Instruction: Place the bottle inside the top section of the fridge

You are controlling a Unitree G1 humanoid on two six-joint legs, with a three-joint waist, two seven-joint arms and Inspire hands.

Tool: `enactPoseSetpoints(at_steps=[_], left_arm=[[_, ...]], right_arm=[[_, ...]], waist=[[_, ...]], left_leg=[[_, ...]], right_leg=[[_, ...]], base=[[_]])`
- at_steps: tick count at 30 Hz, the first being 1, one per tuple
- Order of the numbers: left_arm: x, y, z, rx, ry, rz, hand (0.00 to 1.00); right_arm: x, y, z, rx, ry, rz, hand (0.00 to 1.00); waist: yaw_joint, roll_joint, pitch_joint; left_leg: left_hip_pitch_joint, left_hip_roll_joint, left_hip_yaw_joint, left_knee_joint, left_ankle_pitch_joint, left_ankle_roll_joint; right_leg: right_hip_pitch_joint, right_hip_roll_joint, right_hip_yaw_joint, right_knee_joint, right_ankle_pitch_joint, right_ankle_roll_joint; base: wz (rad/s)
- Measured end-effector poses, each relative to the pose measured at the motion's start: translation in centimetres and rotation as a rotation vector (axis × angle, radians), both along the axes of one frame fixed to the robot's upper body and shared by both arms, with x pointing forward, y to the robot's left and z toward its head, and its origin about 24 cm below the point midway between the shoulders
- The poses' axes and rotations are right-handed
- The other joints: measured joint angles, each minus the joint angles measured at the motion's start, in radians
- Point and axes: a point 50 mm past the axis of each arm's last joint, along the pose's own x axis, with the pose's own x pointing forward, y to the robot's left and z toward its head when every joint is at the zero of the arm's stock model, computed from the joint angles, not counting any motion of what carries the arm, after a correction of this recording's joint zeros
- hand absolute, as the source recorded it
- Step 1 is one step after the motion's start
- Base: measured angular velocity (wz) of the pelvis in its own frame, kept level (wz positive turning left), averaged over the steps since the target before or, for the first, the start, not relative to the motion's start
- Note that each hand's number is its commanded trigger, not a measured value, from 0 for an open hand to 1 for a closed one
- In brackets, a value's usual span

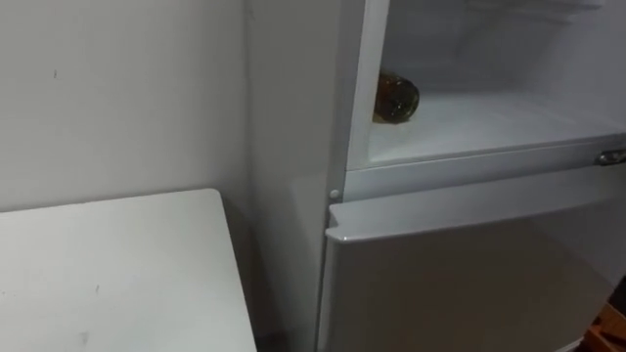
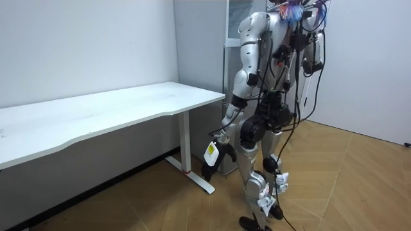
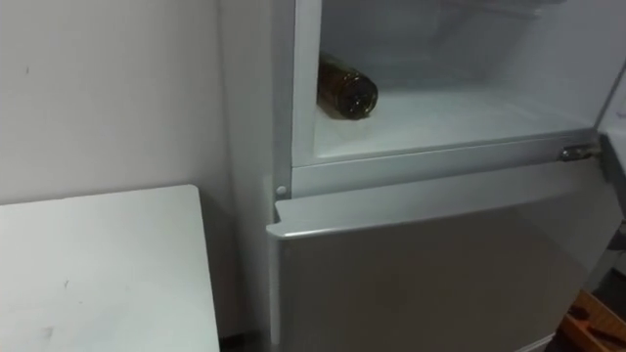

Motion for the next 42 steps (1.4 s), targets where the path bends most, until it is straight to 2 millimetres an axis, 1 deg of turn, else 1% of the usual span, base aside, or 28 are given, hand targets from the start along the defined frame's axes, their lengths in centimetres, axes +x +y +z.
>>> enactPoseSetpoints(at_steps=[1,2,3,4,7,9,12,14,16,18,20,24,27,29,33,38,42], left_arm=[[0.0,-0.1,0.0,-0.003,0.002,-0.008,0.00],[0.0,-0.1,0.0,-0.004,0.005,-0.016,0.00],[0.0,-0.2,-0.1,-0.005,0.007,-0.020,0.00],[0.0,-0.3,-0.1,-0.009,0.009,-0.028,0.00],[0.0,-0.5,-0.2,-0.015,0.012,-0.043,0.00],[0.1,-0.6,-0.2,-0.015,0.011,-0.044,0.00],[0.0,-0.6,-0.2,-0.017,0.015,-0.048,0.00],[0.1,-0.7,-0.2,-0.019,0.014,-0.049,0.00],[0.0,-0.7,-0.2,-0.019,0.016,-0.048,0.00],[-0.1,-0.7,-0.3,-0.022,0.022,-0.046,0.00],[-0.3,-0.7,-0.3,-0.024,0.030,-0.044,0.00],[-0.6,-0.8,-0.3,-0.031,0.048,-0.040,0.00],[-0.7,-0.8,-0.3,-0.035,0.054,-0.039,0.00],[-0.6,-0.8,-0.4,-0.041,0.055,-0.040,0.00],[-0.5,-0.8,-0.4,-0.040,0.051,-0.041,0.00],[-0.3,-0.8,-0.4,-0.040,0.050,-0.043,0.00],[-0.3,-1.0,-0.4,-0.045,0.057,-0.061,0.00]], right_arm=[[0.2,0.3,0.2,-0.006,-0.005,0.019,0.00],[0.4,0.6,0.2,-0.013,-0.003,0.037,0.00],[0.5,0.7,0.1,-0.018,0.002,0.044,0.00],[0.7,0.9,0.1,-0.032,0.013,0.052,0.00],[1.1,1.4,0.0,-0.050,0.028,0.074,0.00],[1.3,1.8,-0.2,-0.046,0.036,0.094,0.00],[2.0,2.6,-0.6,-0.043,0.049,0.148,0.00],[2.2,2.9,-0.6,-0.047,0.053,0.165,0.00],[2.3,3.2,-0.6,-0.074,0.069,0.172,0.00],[2.5,3.6,-0.7,-0.108,0.089,0.187,0.00],[2.7,4.4,-0.4,-0.188,0.118,0.201,0.00],[3.0,5.0,-0.2,-0.260,0.145,0.227,0.00],[3.1,5.2,-0.1,-0.270,0.148,0.242,0.00],[3.3,5.6,-0.3,-0.268,0.155,0.272,0.00],[3.7,6.2,-0.5,-0.278,0.171,0.330,0.00],[4.2,6.9,-0.8,-0.289,0.188,0.396,0.00],[4.4,7.4,-1.0,-0.290,0.196,0.429,0.00]], waist=[[0.000,0.003,-0.0003],[0.001,0.013,-0.0041],[0.001,0.012,-0.0037],[0.001,0.012,-0.0008],[0.014,0.019,-0.0021],[0.023,0.020,-0.0004],[0.032,0.026,0.0016],[0.045,0.029,0.0019],[0.055,0.029,0.0020],[0.056,0.029,0.0021],[0.058,0.030,0.0028],[0.058,0.026,0.0019],[0.068,0.022,0.0010],[0.078,0.020,0.0002],[0.083,0.023,-0.0020],[0.085,0.025,-0.0044],[0.086,0.025,-0.0037]], left_leg=[[-0.001,0.000,-0.002,0.000,0.000,0.000],[-0.001,0.000,-0.007,0.000,0.000,0.000],[-0.001,0.000,-0.008,-0.001,0.000,0.000],[0.001,0.000,-0.011,-0.001,0.000,0.000],[0.007,0.000,-0.012,-0.001,0.000,0.000],[0.011,0.001,-0.013,-0.001,0.000,0.000],[0.021,0.001,-0.017,-0.003,0.000,-0.001],[0.026,0.000,-0.019,-0.003,-0.001,-0.001],[0.030,0.000,-0.019,-0.003,0.000,-0.001],[0.033,0.000,-0.023,-0.001,0.000,-0.001],[0.033,0.001,-0.023,-0.001,0.000,-0.001],[0.034,0.000,-0.024,0.001,0.000,-0.001],[0.034,0.000,-0.024,0.002,0.000,-0.001],[0.035,0.000,-0.024,0.001,0.000,-0.001],[0.033,0.000,-0.027,0.001,0.000,-0.001],[0.032,0.001,-0.032,0.001,0.000,-0.001],[0.032,0.000,-0.035,0.002,0.000,-0.001]], right_leg=[[0.000,-0.001,-0.004,0.000,0.000,0.000],[0.002,-0.001,-0.008,0.000,0.000,0.000],[0.003,-0.001,-0.009,0.001,0.000,0.000],[0.006,-0.002,-0.012,0.001,0.000,0.000],[0.013,-0.003,-0.019,0.001,0.000,0.000],[0.017,-0.003,-0.022,0.001,0.000,-0.001],[0.028,-0.003,-0.024,0.001,0.001,-0.001],[0.032,-0.003,-0.025,0.001,0.001,-0.002],[0.034,-0.003,-0.027,0.002,0.002,-0.003],[0.039,-0.003,-0.034,0.003,0.002,-0.003],[0.039,-0.003,-0.036,0.003,0.002,-0.003],[0.046,-0.003,-0.038,-0.008,0.002,-0.003],[0.047,-0.004,-0.038,-0.009,0.002,-0.003],[0.047,-0.003,-0.038,-0.010,0.002,-0.003],[0.047,-0.004,-0.042,-0.012,0.002,-0.003],[0.048,-0.007,-0.060,-0.012,0.002,-0.003],[0.049,-0.009,-0.064,-0.009,0.002,-0.003]], base=[[0.07],[0.07],[0.07],[0.09],[0.04],[0.00],[0.00],[0.00],[-0.03],[0.02],[0.00],[0.00],[0.00],[0.00],[0.02],[0.01],[0.01]])
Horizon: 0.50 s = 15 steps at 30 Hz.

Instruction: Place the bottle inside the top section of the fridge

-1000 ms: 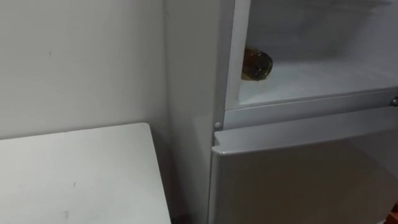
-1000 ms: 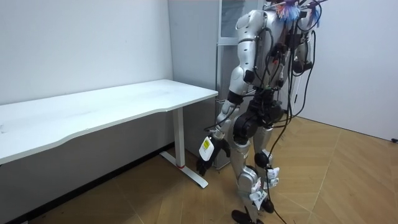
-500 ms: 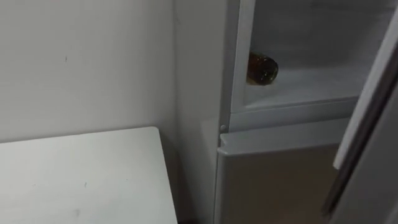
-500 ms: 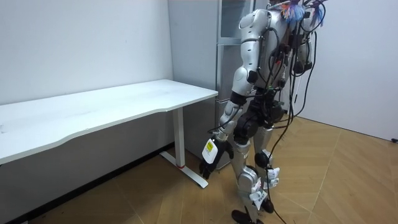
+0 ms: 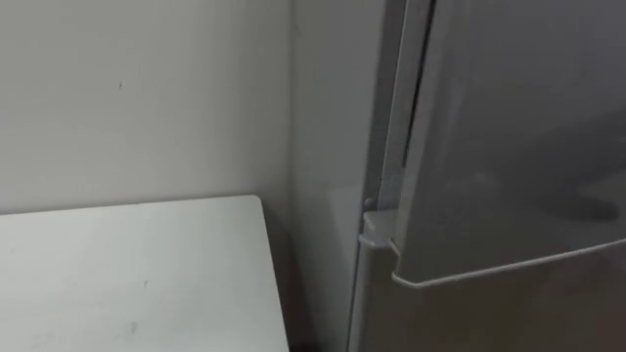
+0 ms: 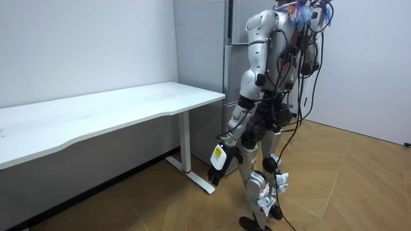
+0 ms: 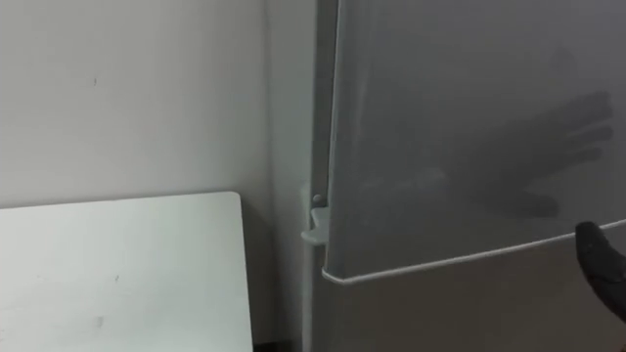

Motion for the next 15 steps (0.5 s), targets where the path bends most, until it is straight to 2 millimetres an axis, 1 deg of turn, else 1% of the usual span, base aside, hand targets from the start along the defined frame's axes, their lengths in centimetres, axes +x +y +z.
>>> enactPoseSetpoints(at_steps=[6,10,15], left_arm=[[0.1,-0.2,-0.1,-0.005,0.006,-0.017,0.00],[0.3,-0.2,-0.1,-0.006,-0.001,-0.019,0.00],[0.8,-0.2,-0.1,-0.007,-0.018,-0.023,0.00]], right_arm=[[0.2,0.4,0.0,-0.005,0.004,0.022,0.00],[0.4,0.6,0.4,-0.040,-0.013,0.021,0.00],[0.3,1.0,1.2,-0.048,-0.054,0.033,0.00]], waist=[[0.002,-0.003,0.0037],[0.006,-0.002,0.0045],[0.026,0.002,0.0023]], left_leg=[[-0.004,-0.002,-0.015,0.002,0.000,0.000],[-0.010,-0.001,-0.019,0.004,0.000,0.000],[-0.011,-0.001,-0.021,0.003,0.000,0.000]], right_leg=[[0.000,-0.003,-0.011,0.003,0.000,0.000],[-0.003,-0.003,-0.015,0.001,0.000,0.000],[-0.001,-0.003,-0.022,-0.002,0.000,0.000]], base=[[0.04],[0.02],[0.01]])
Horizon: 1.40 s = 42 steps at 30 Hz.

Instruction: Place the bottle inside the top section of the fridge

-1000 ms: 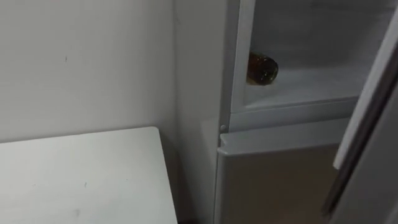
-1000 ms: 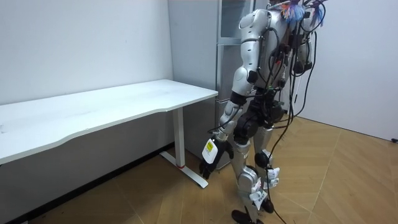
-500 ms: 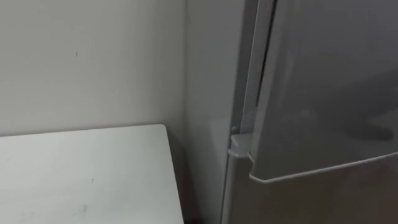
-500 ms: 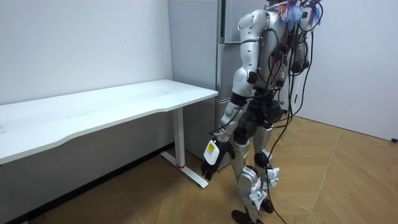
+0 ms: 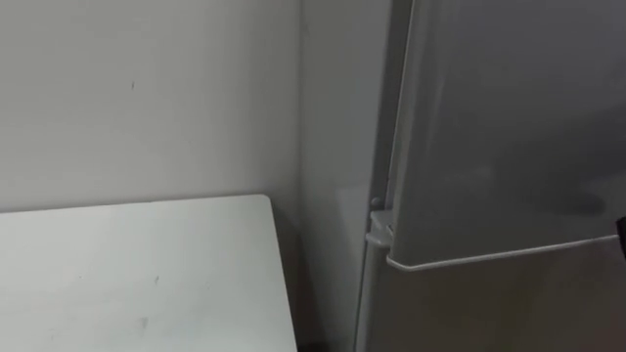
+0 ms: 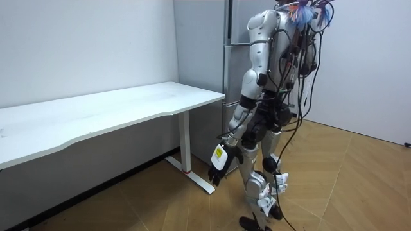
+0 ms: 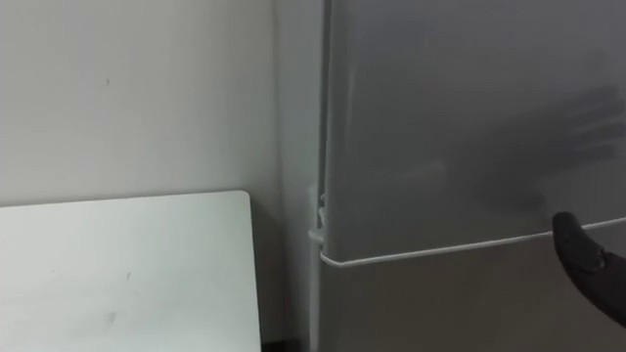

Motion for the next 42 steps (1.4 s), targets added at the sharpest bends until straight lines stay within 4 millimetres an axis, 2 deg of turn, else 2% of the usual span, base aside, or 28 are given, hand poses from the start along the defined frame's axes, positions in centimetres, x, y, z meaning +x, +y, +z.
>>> enactPoseSetpoints(at_steps=[5,12,14,21,26,31,37,39,42], left_arm=[[0.1,0.0,0.0,-0.004,-0.003,0.004,0.00],[0.3,0.0,0.0,-0.016,-0.005,0.003,0.00],[0.2,0.0,0.0,-0.025,-0.002,0.002,0.00],[0.2,-0.1,-0.1,-0.047,0.001,-0.002,0.00],[0.4,-0.3,-0.1,-0.055,0.008,-0.033,0.00],[0.7,-0.3,-0.2,-0.055,0.005,-0.040,0.00],[0.6,-0.5,-0.3,-0.064,0.033,-0.055,0.00],[0.7,-0.6,-0.3,-0.073,0.034,-0.064,0.00],[1.2,-0.8,-0.4,-0.081,0.026,-0.089,0.00]], right_arm=[[0.0,0.2,0.5,-0.008,-0.031,0.008,0.00],[0.0,0.5,0.9,-0.046,-0.044,0.012,0.00],[0.2,1.0,0.8,-0.050,-0.042,0.034,0.00],[0.5,1.9,0.7,-0.097,-0.017,0.099,0.00],[0.8,3.6,0.5,-0.144,-0.003,0.157,0.00],[0.9,4.3,0.3,-0.148,0.000,0.176,0.00],[1.6,5.0,0.5,-0.145,0.000,0.197,0.00],[1.6,5.0,0.4,-0.158,0.007,0.196,0.00],[2.0,5.1,0.1,-0.172,0.020,0.193,0.00]], waist=[[0.007,-0.006,0.0014],[0.023,-0.004,0.0032],[0.024,0.003,0.0058],[0.024,0.008,0.0054],[0.029,0.010,0.0042],[0.060,0.002,0.0032],[0.071,-0.005,0.0035],[0.074,-0.013,0.0080],[0.074,-0.016,0.0080]], left_leg=[[0.000,0.000,-0.002,0.001,0.000,0.000],[0.000,0.000,-0.003,0.001,0.000,0.000],[-0.001,0.001,-0.007,0.000,0.000,0.000],[-0.004,0.001,-0.007,0.001,0.000,0.000],[-0.002,0.001,-0.007,0.006,0.000,0.000],[0.001,0.000,-0.013,0.003,0.000,0.000],[-0.003,0.001,-0.029,0.009,0.000,0.000],[-0.004,0.001,-0.029,0.013,0.000,0.000],[-0.007,0.001,-0.031,0.020,0.000,0.000]], right_leg=[[0.001,-0.001,-0.003,0.000,0.000,0.000],[0.004,-0.001,-0.003,0.000,0.000,0.000],[0.005,-0.001,-0.004,0.000,0.000,0.000],[0.003,-0.001,-0.005,0.000,0.000,-0.001],[0.002,-0.001,-0.007,0.000,0.000,-0.001],[-0.001,-0.001,-0.011,0.000,0.001,-0.002],[0.000,-0.003,-0.031,-0.001,0.002,-0.004],[0.001,-0.005,-0.031,0.000,0.002,-0.004],[0.001,-0.006,-0.033,-0.001,0.003,-0.005]], base=[[0.01],[0.00],[0.00],[0.00],[0.00],[-0.09],[0.00],[0.00],[-0.02]])
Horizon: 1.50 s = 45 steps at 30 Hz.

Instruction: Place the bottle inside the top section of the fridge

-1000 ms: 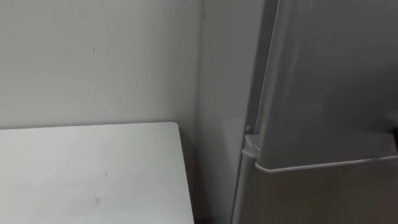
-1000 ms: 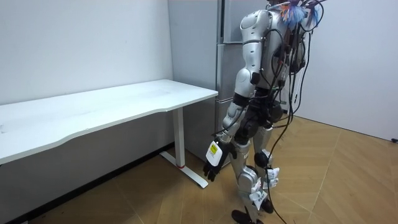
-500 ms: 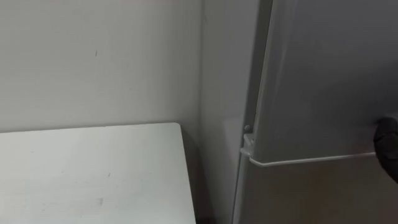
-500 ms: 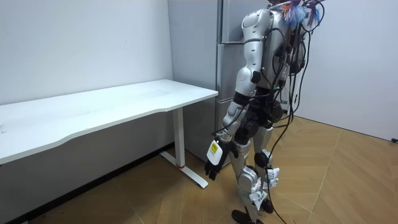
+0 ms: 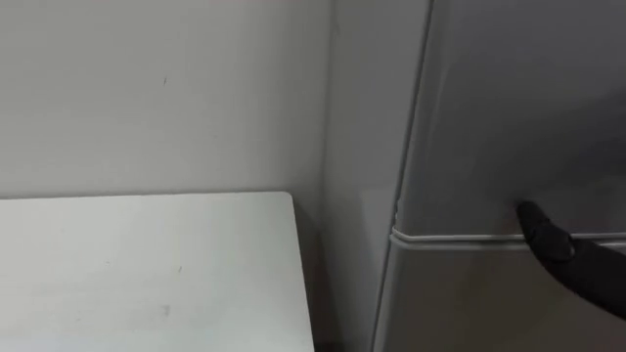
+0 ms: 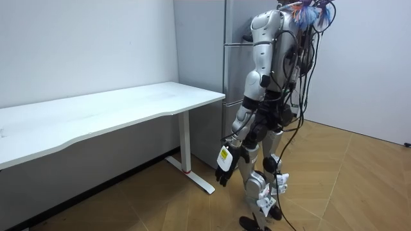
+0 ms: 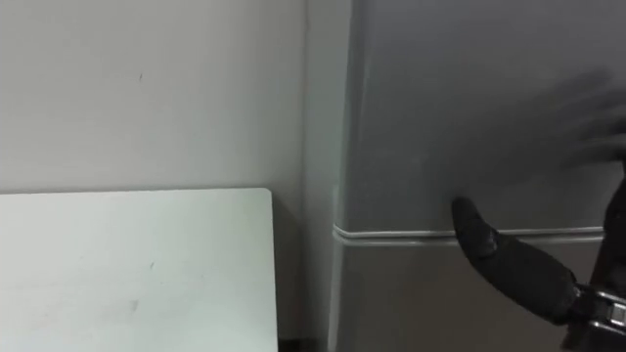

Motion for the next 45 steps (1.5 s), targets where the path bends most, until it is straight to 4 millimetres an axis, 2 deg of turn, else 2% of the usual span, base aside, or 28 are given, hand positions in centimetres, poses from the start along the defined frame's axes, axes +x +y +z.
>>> enactPoseSetpoints(at_steps=[3,5,6,9,11,14,20,28,34,38,45], left_arm=[[0.7,0.0,0.0,-0.002,-0.016,-0.018,0.00],[1.2,0.2,0.1,0.003,-0.033,-0.024,0.00],[1.2,0.2,0.2,0.004,-0.033,-0.025,0.00],[0.9,0.2,0.1,0.006,-0.018,-0.024,0.00],[0.8,0.3,0.2,0.012,-0.013,-0.034,0.00],[0.3,0.3,0.3,0.015,-0.003,-0.028,0.00],[-0.5,0.4,0.3,0.013,0.005,-0.016,0.00],[-1.9,0.6,0.6,0.008,0.015,0.024,0.00],[-1.7,1.0,0.7,-0.002,-0.012,0.072,0.00],[-2.1,1.7,0.9,0.018,-0.025,0.123,0.00],[-3.3,2.2,1.2,0.033,-0.027,0.162,0.00]], right_arm=[[1.0,0.0,-0.5,-0.036,0.022,-0.014,0.00],[1.4,-0.1,-0.9,-0.050,0.037,-0.026,0.00],[1.5,-0.1,-0.9,-0.053,0.041,-0.028,0.00],[2.0,-0.3,-1.4,-0.070,0.064,-0.043,0.00],[2.2,-0.5,-1.7,-0.080,0.079,-0.056,0.00],[2.2,-0.6,-1.9,-0.103,0.092,-0.073,0.00],[2.3,-1.0,-2.2,-0.115,0.106,-0.093,0.00],[2.4,-1.1,-2.4,-0.143,0.116,-0.111,0.00],[2.2,-2.1,-2.5,-0.147,0.108,-0.146,0.00],[2.1,-2.6,-2.5,-0.140,0.112,-0.164,0.00],[1.3,-4.0,-2.7,-0.155,0.140,-0.198,0.00]], waist=[[0.000,-0.002,-0.0010],[0.000,-0.006,-0.0019],[0.000,0.000,-0.0009],[0.000,-0.007,0.0013],[0.000,-0.008,-0.0021],[0.003,-0.008,-0.0028],[0.005,-0.007,-0.0028],[0.006,-0.005,-0.0032],[0.000,-0.007,-0.0022],[0.001,-0.012,-0.0012],[-0.005,-0.022,-0.0085]], left_leg=[[-0.004,0.000,-0.005,0.009,0.000,0.000],[-0.009,-0.001,-0.024,0.011,0.000,0.000],[-0.009,-0.001,-0.026,0.012,0.000,0.000],[-0.010,-0.001,-0.047,0.018,0.001,0.000],[-0.014,0.000,-0.056,0.023,0.002,-0.002],[-0.020,0.001,-0.073,0.035,0.002,-0.002],[-0.028,0.000,-0.100,0.047,0.004,-0.004],[-0.030,-0.003,-0.112,0.049,0.010,-0.006],[-0.037,-0.020,-0.153,0.048,0.018,-0.004],[-0.039,-0.021,-0.167,0.048,0.024,0.001],[-0.049,-0.035,-0.186,0.049,0.032,0.008]], right_leg=[[0.001,0.002,0.000,0.001,0.004,-0.004],[0.001,0.003,-0.005,0.001,0.008,-0.006],[0.003,0.004,-0.006,0.000,0.009,-0.007],[0.014,0.001,-0.018,-0.011,0.013,-0.007],[0.021,0.001,-0.028,-0.028,0.017,-0.004],[0.025,0.002,-0.036,-0.032,0.024,-0.012],[0.033,-0.001,-0.058,-0.033,0.024,-0.013],[0.037,-0.002,-0.072,-0.032,0.025,-0.015],[0.044,-0.015,-0.108,-0.031,0.015,-0.004],[0.048,-0.022,-0.122,-0.030,0.016,-0.002],[0.049,-0.032,-0.140,-0.031,0.017,0.002]], base=[[-0.04],[0.06],[0.03],[0.10],[0.12],[0.08],[0.10],[0.05],[0.18],[0.13],[0.12]])
